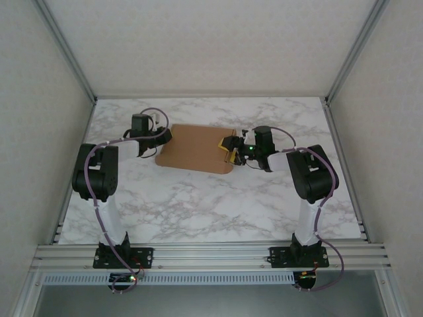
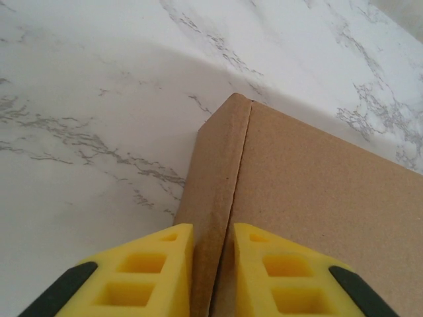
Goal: Fold the paper box
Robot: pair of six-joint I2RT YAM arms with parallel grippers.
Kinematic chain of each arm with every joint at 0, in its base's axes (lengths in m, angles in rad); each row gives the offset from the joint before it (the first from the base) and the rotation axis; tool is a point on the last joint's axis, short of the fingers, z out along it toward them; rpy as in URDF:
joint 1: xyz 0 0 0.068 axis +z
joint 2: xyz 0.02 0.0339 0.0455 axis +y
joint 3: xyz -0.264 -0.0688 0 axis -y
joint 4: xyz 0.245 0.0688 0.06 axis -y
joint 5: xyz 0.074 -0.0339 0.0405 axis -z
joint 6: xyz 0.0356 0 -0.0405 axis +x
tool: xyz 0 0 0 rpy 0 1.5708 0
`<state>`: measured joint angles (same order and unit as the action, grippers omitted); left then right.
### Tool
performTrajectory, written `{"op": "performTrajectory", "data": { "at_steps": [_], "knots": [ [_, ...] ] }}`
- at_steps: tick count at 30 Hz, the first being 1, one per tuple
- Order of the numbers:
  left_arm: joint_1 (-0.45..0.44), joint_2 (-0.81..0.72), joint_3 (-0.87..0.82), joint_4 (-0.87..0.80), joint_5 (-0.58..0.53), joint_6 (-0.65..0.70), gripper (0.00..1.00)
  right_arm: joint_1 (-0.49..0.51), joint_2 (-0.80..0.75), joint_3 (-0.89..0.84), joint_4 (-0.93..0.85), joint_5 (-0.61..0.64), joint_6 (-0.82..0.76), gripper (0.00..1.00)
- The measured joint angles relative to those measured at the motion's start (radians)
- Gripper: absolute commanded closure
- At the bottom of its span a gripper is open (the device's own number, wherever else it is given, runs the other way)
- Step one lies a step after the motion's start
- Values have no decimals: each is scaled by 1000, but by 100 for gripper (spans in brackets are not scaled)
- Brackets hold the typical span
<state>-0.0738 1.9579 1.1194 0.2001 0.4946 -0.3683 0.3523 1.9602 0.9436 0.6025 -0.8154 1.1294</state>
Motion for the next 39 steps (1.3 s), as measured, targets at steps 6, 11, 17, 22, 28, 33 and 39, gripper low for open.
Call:
{"op": "performTrajectory", "data": {
  "at_steps": [6, 11, 17, 22, 28, 33, 39],
  "knots": [
    [1, -43, -16, -64, -36, 0, 60, 0, -8, -7, 8, 0, 20, 47],
    [-38, -144, -60, -161, -200, 72, 51, 0, -51, 13, -129, 4, -72, 47],
    [-180, -356, -251, -76, -401, 269, 47, -1, -85, 52, -273, 11, -162, 47],
    [-332, -593, -450, 73, -361, 550, 47, -1, -89, 60, -305, 10, -188, 46],
    [-352, -707, -491, 85, -180, 836, 44, -1, -89, 60, -307, 10, -188, 46],
    [-356, -694, -491, 28, -132, 990, 42, -1, -89, 60, -299, 8, -176, 46],
    [-404, -606, -465, -56, -132, 1098, 41, -1, -89, 50, -283, 6, -165, 46]
  ]
}}
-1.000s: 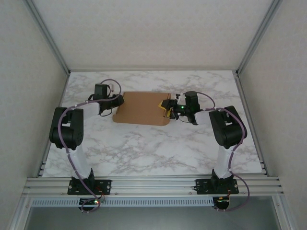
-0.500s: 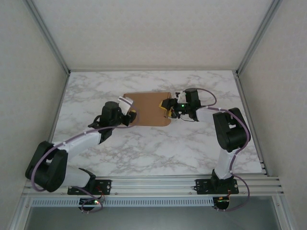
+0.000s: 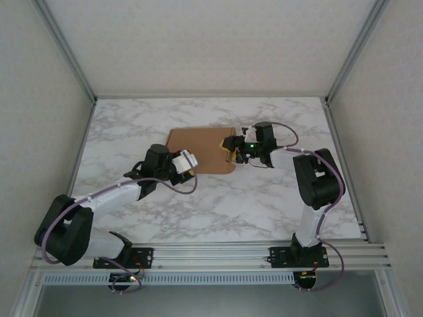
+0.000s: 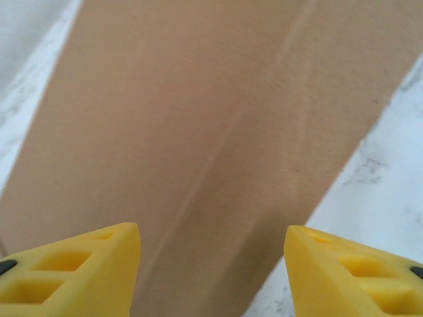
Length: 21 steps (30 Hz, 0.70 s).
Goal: Fold the paper box
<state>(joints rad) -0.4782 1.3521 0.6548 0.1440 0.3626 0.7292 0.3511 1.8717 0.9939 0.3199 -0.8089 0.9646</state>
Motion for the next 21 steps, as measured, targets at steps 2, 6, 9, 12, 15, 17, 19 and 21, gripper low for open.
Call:
{"op": "performTrajectory", "data": {
  "at_steps": [2, 6, 9, 12, 15, 17, 19, 21],
  "knots": [
    [-9, 19, 0, -5, -15, 16, 42, 1, 0, -1, 4, 0, 4, 46],
    [-21, 66, 0, 25, -84, 32, 43, 9, 0, -3, 12, 2, 19, 46],
    [-35, 108, 2, 73, -147, 44, 45, 20, 0, -6, 21, 5, 27, 46],
    [-38, 145, 13, 132, -202, 58, 47, 28, 0, -10, 30, 4, 30, 47],
    [-43, 185, 22, 179, -233, 65, 52, 34, 0, -13, 38, 9, 34, 48],
    [-50, 199, 23, 205, -255, 72, 61, 35, 0, -16, 45, 21, 37, 48],
    [-51, 210, 23, 224, -266, 80, 68, 35, 0, -20, 58, 31, 42, 48],
    [-51, 219, 26, 234, -273, 89, 67, 35, 0, -23, 67, 41, 46, 48]
  ]
}}
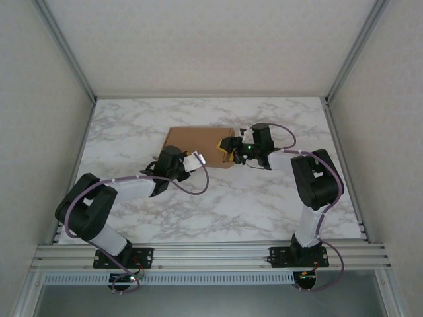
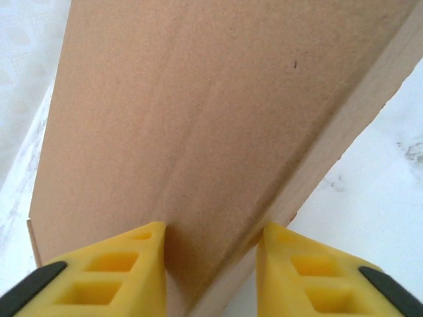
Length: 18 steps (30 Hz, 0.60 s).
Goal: Fold the paper box
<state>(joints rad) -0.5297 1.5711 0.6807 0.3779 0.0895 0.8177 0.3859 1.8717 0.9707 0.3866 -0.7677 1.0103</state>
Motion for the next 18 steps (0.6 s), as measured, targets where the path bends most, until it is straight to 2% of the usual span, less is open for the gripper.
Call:
{"op": "performTrajectory", "data": {
  "at_steps": [5, 10, 14, 18],
  "knots": [
    [-3, -12, 0, -10, 1, 0, 50, 0, -17, -20, 13, 11, 22, 48],
    [-9, -122, -7, -99, 28, 29, 35, -2, -46, -63, 37, -5, 91, 49],
    [-15, -212, -22, -103, 46, 86, 29, -2, -61, -99, 70, -34, 146, 49],
    [-26, -199, -22, -113, 52, 144, 28, -1, -69, -121, 98, -48, 190, 49]
  ]
}}
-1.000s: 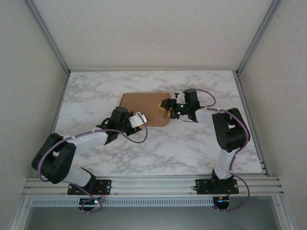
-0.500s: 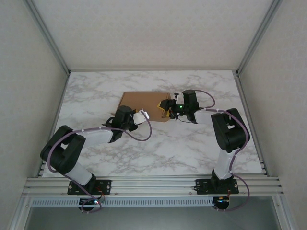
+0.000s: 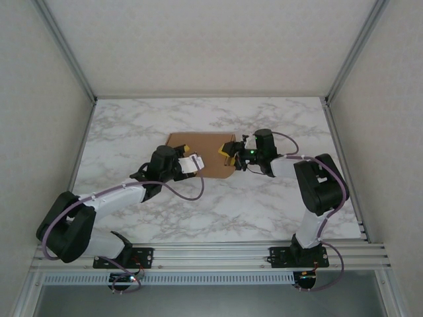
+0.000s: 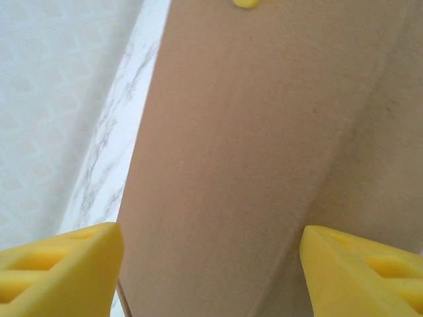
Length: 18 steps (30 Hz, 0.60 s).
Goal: Fold the paper box
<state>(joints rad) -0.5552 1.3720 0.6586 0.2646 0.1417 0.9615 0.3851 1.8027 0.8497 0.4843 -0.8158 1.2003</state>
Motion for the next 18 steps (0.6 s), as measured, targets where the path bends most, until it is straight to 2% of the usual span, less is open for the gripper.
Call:
{"op": "performTrajectory", "data": {
  "at_steps": [6, 11, 18],
  "knots": [
    [-43, 50, 19, -77, -6, 93, 27, 0, -17, -31, 32, 0, 55, 49],
    [-69, 60, 19, -93, -39, 110, 26, 0, -25, -50, 61, -2, 115, 49],
    [-79, 85, -80, 150, -167, 86, 26, 0, -25, -65, 124, -12, 227, 49]
  ]
}}
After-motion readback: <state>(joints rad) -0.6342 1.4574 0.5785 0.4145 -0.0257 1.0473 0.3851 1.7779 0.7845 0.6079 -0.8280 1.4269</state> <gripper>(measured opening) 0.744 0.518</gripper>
